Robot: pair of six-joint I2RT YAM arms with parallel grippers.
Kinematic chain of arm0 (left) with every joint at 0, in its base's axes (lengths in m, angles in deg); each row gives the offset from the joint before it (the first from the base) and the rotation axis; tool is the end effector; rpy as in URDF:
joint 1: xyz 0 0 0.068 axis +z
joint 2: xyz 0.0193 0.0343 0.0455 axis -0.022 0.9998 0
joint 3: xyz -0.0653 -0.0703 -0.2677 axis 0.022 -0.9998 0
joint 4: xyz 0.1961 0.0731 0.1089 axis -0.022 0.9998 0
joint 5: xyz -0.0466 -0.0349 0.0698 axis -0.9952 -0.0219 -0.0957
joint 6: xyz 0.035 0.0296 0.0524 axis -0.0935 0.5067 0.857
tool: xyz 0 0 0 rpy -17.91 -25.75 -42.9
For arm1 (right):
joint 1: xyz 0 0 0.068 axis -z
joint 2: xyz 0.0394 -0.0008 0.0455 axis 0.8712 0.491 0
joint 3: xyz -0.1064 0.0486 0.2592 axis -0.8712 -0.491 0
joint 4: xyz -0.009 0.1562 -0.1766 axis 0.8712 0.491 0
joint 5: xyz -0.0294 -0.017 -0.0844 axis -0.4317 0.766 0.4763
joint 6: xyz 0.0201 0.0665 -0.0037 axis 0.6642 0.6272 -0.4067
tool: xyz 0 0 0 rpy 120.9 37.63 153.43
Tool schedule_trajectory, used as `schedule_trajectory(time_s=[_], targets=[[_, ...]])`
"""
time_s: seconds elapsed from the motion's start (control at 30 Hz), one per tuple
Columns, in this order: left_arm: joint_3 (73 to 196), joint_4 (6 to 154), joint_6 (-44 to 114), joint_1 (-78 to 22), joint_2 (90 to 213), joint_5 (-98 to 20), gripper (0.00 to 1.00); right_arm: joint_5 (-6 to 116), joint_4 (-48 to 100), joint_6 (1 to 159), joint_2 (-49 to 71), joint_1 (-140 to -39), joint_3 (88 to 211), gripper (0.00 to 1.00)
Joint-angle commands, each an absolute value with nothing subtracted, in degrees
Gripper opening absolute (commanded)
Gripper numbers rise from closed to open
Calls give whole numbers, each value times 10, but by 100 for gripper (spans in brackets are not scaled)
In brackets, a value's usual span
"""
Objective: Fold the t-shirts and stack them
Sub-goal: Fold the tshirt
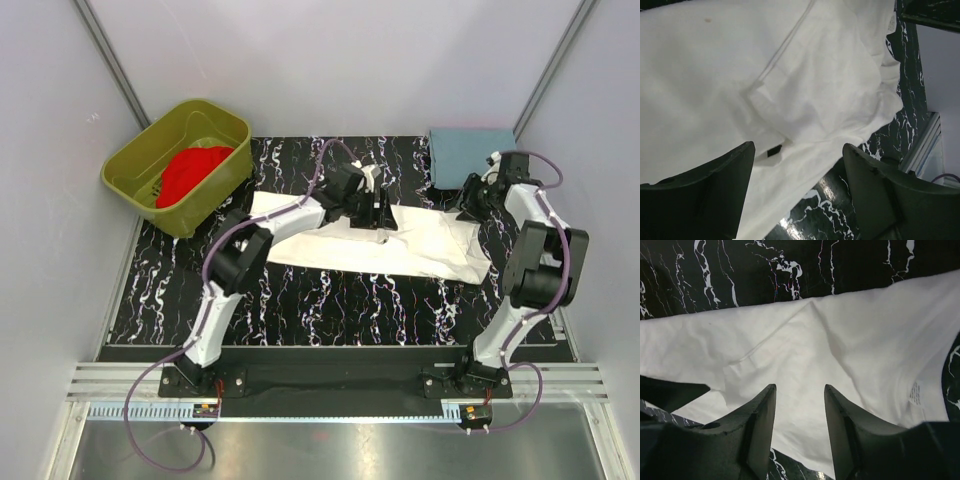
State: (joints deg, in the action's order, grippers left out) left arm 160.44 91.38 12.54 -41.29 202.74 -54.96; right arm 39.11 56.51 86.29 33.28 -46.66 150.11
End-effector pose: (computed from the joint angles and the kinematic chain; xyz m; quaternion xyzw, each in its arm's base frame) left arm 0.3703 -0.3417 0.2044 0.1366 0.8735 -0.4092 0.2257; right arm 0.3652 -0.0675 0.2295 0.1647 0.9288 0.1921 0.2706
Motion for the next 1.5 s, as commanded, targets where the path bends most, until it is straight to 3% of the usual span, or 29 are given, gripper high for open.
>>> schedule_trajectory(time_s=[0.0,0.23,0.57,0.7,0.87,1.1,1.13,1.23,1.27,1.47], targets=[[1680,912,110,-418,2082,-587,76,339,560,825,373,-465,1555,51],[1728,892,97,-422,2134,-589,74,343,577,787,453,-470,1602,50],[1753,889,100,-423,2156,-597,60,356,565,786,490,-471,1620,45],[1754,889,101,-423,2157,-593,45,349,559,785,498,-471,1627,46],[1758,889,99,-423,2162,-592,18,327,545,782,513,-470,1632,43],[1747,883,100,-423,2156,-569,11,302,545,783,534,-473,1640,41],[1745,880,101,-423,2156,-567,9,298,539,784,534,-473,1638,39],[1746,881,99,-422,2163,-555,5,302,526,790,528,-474,1633,16],[1750,889,98,-421,2164,-553,5,321,524,793,526,-474,1631,2],[1746,916,106,-421,2159,-515,6,370,490,803,492,-474,1608,0]])
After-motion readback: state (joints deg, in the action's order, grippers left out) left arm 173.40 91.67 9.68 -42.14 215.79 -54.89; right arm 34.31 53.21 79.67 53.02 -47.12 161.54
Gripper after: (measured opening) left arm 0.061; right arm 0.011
